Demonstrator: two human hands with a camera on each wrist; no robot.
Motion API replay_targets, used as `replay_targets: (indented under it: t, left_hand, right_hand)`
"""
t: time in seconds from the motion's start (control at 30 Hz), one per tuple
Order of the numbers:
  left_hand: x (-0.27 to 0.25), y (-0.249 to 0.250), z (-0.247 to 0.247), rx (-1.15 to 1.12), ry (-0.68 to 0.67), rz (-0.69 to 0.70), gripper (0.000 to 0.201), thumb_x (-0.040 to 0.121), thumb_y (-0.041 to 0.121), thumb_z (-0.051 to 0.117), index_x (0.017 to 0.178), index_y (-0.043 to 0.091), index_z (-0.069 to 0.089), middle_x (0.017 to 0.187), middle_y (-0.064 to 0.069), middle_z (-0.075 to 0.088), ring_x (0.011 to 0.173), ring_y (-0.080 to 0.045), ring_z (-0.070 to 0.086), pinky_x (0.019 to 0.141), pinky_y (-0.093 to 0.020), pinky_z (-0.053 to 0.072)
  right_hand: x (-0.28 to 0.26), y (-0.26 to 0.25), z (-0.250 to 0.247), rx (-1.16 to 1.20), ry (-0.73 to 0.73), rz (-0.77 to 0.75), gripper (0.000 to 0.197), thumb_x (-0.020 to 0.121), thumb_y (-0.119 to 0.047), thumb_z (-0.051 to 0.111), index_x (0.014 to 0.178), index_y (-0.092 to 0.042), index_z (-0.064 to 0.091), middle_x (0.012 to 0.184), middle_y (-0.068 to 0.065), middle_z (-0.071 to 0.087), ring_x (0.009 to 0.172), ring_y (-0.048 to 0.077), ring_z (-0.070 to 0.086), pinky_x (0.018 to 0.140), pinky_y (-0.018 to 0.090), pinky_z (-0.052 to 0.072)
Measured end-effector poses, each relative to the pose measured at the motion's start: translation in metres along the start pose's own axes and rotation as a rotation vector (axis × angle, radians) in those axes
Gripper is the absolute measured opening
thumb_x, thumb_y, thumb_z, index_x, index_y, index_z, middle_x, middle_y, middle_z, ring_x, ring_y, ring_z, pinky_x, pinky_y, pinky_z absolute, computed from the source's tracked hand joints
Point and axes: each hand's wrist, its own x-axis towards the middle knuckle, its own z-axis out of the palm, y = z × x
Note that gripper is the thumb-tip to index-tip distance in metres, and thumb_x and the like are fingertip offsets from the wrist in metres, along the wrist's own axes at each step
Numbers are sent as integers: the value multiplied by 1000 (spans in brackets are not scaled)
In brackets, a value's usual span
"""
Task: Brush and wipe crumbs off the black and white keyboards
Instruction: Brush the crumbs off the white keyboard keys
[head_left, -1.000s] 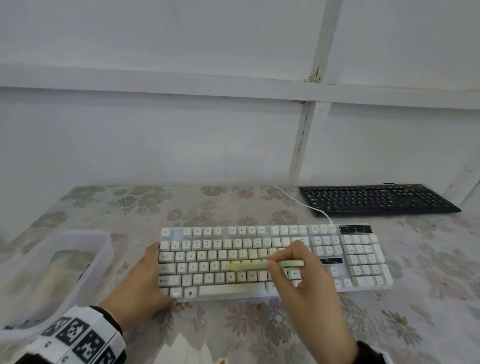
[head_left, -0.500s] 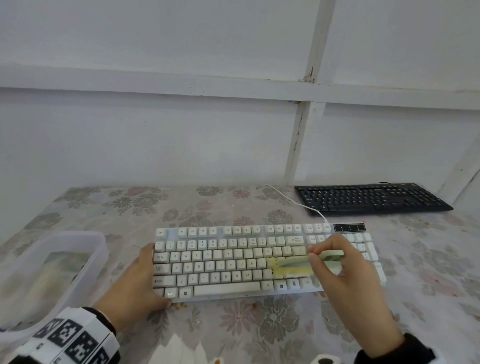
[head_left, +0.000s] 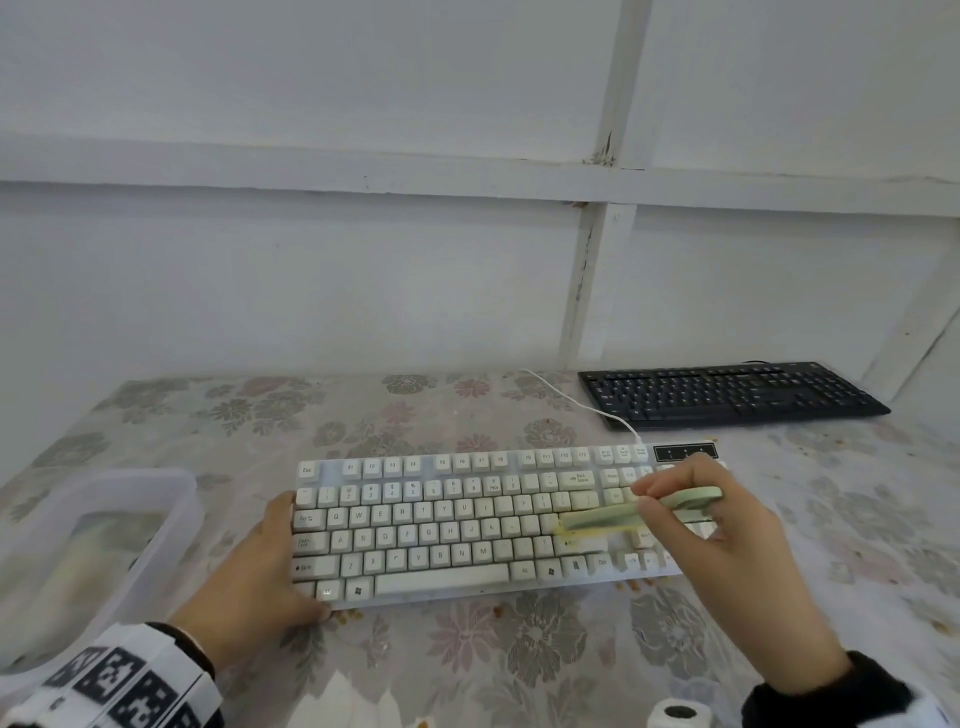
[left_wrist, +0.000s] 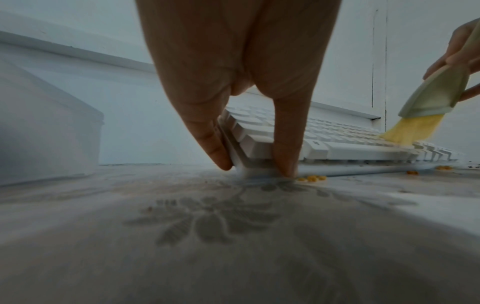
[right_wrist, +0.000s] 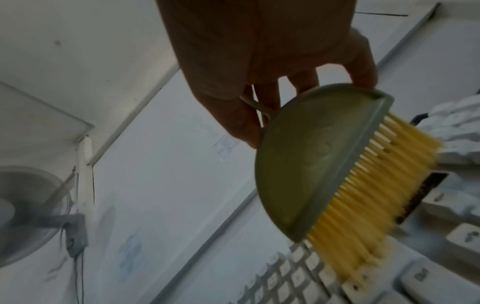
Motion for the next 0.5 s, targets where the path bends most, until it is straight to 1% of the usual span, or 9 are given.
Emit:
replay_targets:
  t: [0.03,0.1,0.17,0.23,0.3,0.4,0.47,0.5]
  left_hand:
    - [0,0,0,4,1,0,92,59,16,81,131,24,23,116,13,46,101,-5,53,79,-19,47]
    - [1,0,0,12,4,0,92,58,17,81,130,25,24,116,12,45,102,-5,52,80,-20,48]
    - [1,-1,0,12,5,2,94,56,19,81,130,25,25,118,11,46,103,-6,53,84,-24,49]
    - [1,-1,-1,6,4,-6,96,56,18,81,131,25,23,117,11,47,102,-6,54,85,-26,50]
    - [1,-1,-1,6,-2,-9,97,56,18,82,132,25,23,117,12,47,102,-6,54,85,-28,51]
    - [1,-1,0,-1,-1,0,94,56,18,82,131,25,24,116,14,47,101,-6,55,84,-27,51]
    - [0,0,0,-8,2,3,92,58,15,81,129,25,25,114,17,46,101,-5,54,81,-23,50]
    - [0,0,0,-11,2,6,91,58,14,81,129,26,25,113,18,45,100,-5,54,80,-22,50]
  right_hand:
    - [1,1,-3,36,-12,11,28,84,-7,66,74,-31,57,89,-15,67,84,6,62,67,17,46]
    - [4,8,-12,44,-17,20,30,84,-4,65,72,-30,58,88,-15,67,81,4,62,63,9,44]
    - [8,18,-24,12,-2,23,32,84,-2,65,70,-30,57,87,-14,67,79,5,61,59,6,42]
    - [11,23,-34,-51,19,4,31,84,-3,66,71,-30,57,89,-15,67,82,5,61,58,9,40]
    - [12,25,-39,-69,36,-19,30,83,-3,66,72,-29,57,91,-16,67,86,4,61,62,12,41]
    - [10,28,-42,6,24,-22,30,83,-1,65,71,-27,59,88,-10,68,86,5,62,70,9,44]
    - [10,35,-47,-37,44,-24,33,84,-1,65,71,-30,57,89,-11,67,84,6,62,67,9,43]
    - [10,37,-50,-84,65,-21,34,84,-2,65,71,-32,57,91,-14,66,83,7,61,64,12,42]
